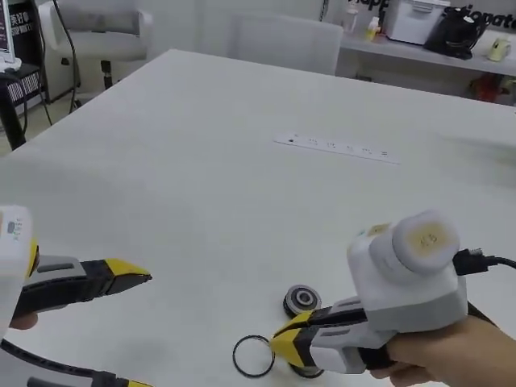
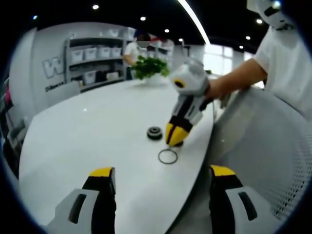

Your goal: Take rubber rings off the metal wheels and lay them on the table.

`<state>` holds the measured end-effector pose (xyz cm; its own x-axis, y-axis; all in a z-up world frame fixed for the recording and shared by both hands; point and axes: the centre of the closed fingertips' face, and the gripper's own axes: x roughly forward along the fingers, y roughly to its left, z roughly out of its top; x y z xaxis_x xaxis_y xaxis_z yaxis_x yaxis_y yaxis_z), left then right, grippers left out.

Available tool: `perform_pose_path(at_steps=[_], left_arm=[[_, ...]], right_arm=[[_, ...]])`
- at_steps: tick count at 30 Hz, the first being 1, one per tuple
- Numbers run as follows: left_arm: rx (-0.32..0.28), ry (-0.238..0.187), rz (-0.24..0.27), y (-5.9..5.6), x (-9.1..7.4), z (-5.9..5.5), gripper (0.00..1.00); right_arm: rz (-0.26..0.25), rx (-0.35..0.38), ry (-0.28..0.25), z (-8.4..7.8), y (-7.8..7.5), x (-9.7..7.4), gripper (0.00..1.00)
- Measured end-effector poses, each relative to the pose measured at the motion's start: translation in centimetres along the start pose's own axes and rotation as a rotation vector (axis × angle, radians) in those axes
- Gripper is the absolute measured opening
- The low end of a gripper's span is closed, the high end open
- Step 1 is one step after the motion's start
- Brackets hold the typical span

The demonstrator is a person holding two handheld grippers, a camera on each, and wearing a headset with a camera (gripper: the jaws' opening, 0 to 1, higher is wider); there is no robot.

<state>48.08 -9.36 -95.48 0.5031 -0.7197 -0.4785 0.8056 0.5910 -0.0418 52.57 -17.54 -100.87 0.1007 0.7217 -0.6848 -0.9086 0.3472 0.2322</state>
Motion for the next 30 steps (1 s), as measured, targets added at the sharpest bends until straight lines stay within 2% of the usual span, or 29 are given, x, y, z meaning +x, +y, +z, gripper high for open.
perform_pose_path(at_steps=[10, 18, 23, 30], left_arm=[[0.025, 0.016, -0.011, -0.1, 0.0, 0.1, 0.8], [0.046, 0.009, -0.04, -0.4, 0.1, 1.0, 0.8], [0.077, 0.01, -0.059, -0.4, 0.1, 2.0, 0.8], [0.14, -0.015, -0.094, -0.4, 0.6, 4.8, 0.8]], right_arm=[[-0.025, 0.015, -0.037, 0.5, -0.8, -1.8, 0.06], [-0.053, 0.041, -0.081, 0.7, -1.5, -3.7, 0.06], [-0.072, 0.059, -0.092, 0.1, -2.0, -4.9, 0.07], [-0.087, 0.089, -0.098, -1.3, -2.8, -5.8, 0.08]])
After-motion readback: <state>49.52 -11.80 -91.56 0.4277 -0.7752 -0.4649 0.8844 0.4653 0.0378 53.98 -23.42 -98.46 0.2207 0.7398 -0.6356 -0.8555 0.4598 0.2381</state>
